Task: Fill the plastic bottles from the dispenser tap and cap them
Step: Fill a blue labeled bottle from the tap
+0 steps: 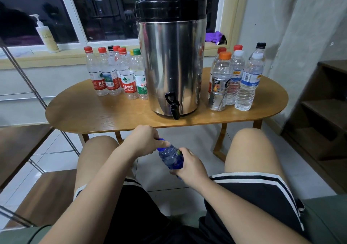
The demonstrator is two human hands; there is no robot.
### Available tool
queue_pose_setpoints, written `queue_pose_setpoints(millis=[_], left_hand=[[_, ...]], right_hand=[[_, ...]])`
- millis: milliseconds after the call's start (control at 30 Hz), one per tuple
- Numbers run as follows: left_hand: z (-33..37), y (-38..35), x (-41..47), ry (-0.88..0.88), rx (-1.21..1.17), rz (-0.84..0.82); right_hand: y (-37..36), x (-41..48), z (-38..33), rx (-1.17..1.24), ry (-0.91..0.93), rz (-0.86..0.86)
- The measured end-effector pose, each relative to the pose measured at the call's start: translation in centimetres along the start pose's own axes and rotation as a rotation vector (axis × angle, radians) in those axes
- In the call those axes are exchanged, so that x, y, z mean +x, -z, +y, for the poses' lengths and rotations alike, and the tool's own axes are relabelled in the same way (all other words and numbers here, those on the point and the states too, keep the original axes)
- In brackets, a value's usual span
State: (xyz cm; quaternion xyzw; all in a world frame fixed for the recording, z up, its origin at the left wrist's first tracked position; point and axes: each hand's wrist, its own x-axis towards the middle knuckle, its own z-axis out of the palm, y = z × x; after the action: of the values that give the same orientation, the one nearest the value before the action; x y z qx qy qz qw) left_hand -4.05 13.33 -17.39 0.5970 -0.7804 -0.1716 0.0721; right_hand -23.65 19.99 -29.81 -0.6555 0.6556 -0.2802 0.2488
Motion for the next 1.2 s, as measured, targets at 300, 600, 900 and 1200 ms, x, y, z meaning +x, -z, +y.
queue_pose_setpoints(millis=[300,600,900,1200], left_hand=[[0.5,0.1,0.0,-0.151,-0.122,0.014],[0.6,0.5,0.1,-0.157,-0.052,-0.022],[0.8,-0.3,-0.5,-0.044,0.024,0.216],[0.6,-0.1,-0.8,-0.23,-0.132,0.196]], right_hand=[[0.3,0.4,-0.2,0.045,-0.031,0.018],[0.6,0.3,-0.1,0.042,-0.032,0.04],[1.0,0.1,-0.8,0.065,-0.001,0.085],[2.5,-0.3,-0.9,0.083,0.016,0.12]])
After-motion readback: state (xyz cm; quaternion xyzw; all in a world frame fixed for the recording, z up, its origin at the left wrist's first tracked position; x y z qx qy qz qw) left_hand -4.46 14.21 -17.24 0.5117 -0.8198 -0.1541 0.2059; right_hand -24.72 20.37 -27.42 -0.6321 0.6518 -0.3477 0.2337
